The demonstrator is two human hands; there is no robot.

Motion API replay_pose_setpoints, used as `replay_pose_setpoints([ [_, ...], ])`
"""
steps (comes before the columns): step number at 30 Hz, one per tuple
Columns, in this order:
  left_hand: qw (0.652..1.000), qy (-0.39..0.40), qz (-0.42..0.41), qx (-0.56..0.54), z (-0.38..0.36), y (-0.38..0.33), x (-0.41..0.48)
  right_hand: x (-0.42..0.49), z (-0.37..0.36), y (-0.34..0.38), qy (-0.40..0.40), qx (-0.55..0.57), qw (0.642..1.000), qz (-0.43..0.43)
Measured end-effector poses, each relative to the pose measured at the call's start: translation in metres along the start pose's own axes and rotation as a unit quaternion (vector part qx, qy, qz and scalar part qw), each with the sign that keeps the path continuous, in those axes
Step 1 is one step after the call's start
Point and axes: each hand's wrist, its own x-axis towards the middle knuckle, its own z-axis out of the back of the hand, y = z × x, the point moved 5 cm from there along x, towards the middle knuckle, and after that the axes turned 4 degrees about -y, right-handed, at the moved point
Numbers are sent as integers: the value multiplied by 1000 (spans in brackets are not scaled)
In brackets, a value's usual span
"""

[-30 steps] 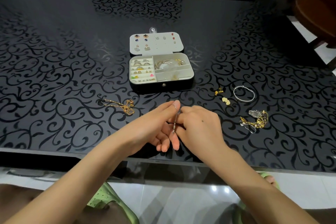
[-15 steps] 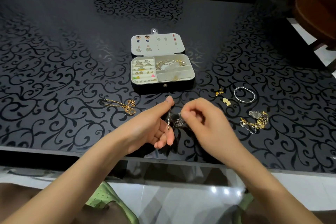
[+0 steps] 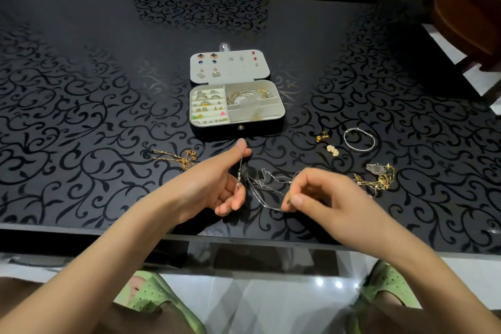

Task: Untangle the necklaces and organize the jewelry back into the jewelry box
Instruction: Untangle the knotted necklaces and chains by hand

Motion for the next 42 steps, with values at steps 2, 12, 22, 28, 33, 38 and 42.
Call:
replay_pose_setpoints([
  [2,1000,2,2,12,1,-1,-1,0,-3,-2,14,-113,994,4],
  [12,998,31,-18,54,2,-7,-4,30,-10,14,-174,-294,937,71],
  [22,998,34,-31,38,9,-14,-7,52,-25,8,-56,-230,971,46],
  [28,997,-63,27,-39,35,-5,-3,49,-10,10,-4,-144,990,-3],
  [33,990,-40,78,-113,33,2,-7,47,-9,16,81,45,994,-61],
  [38,990,-80,61,-96,44,1,-13,54,-7,22,111,25,990,-81],
  [42,970,-63,74,-221,44,-3,-17,59,-5,25,113,33,988,-96],
])
